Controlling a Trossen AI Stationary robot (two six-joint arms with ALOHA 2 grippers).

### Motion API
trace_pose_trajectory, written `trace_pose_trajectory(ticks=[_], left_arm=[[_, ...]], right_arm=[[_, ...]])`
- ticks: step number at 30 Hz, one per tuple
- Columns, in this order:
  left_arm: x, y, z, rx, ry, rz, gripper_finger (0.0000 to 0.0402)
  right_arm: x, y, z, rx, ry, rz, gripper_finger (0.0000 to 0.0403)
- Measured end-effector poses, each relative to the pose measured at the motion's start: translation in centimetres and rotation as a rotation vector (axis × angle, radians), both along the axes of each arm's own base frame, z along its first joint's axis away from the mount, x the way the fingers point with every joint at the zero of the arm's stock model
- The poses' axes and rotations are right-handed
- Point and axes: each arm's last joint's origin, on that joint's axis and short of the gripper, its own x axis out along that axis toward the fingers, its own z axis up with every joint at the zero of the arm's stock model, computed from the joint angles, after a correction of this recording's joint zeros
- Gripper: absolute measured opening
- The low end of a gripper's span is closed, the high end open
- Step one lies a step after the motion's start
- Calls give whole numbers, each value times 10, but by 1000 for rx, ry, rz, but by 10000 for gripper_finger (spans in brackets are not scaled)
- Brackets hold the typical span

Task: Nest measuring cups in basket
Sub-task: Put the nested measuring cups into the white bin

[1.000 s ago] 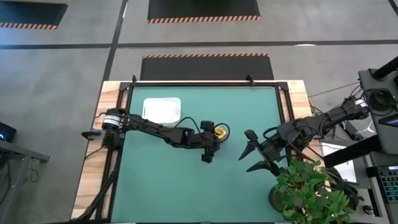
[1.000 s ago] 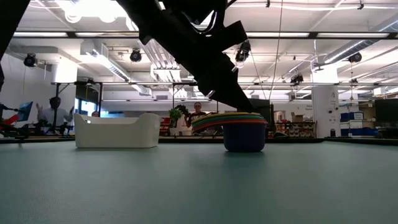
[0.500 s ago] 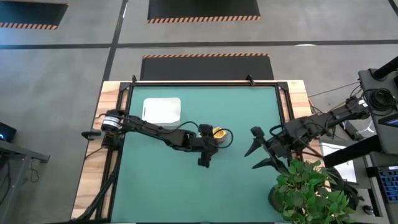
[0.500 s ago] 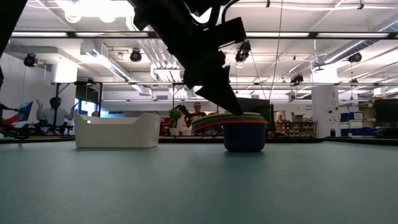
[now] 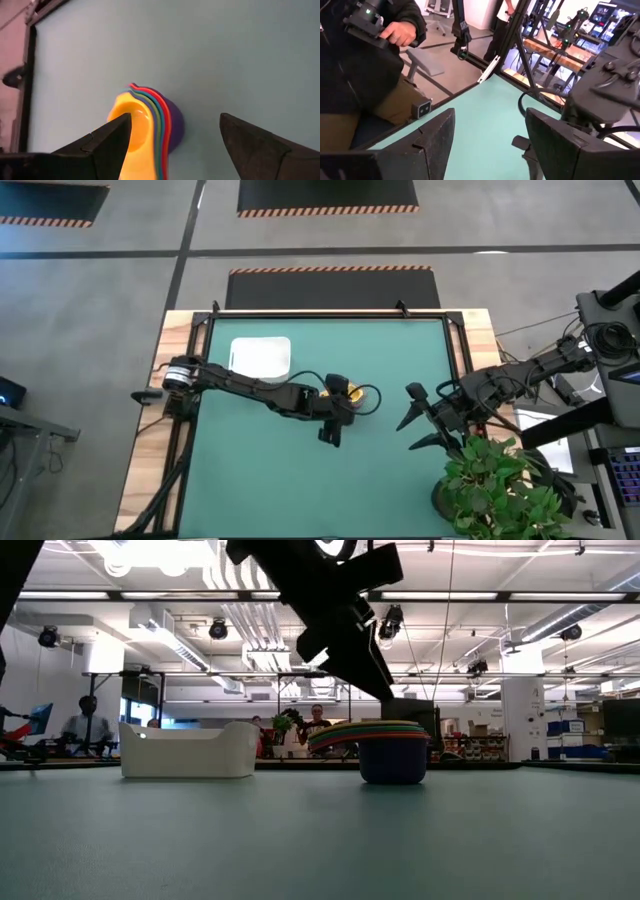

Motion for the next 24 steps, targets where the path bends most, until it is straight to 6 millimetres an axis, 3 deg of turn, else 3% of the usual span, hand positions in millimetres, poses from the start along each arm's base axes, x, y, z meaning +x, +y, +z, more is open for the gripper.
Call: trace_pose_trajectory(ticks=[8, 19, 24], left_arm=[[8, 8, -1, -44, -49, -24, 283], [30, 10, -29, 28, 169, 0, 283], [30, 9, -26, 38, 153, 7, 283]], right_arm=[[0, 0, -1, 10, 15, 5, 231], [-3, -1, -2, -5, 21, 7, 231], [-4, -1, -1, -2, 19, 7, 231]])
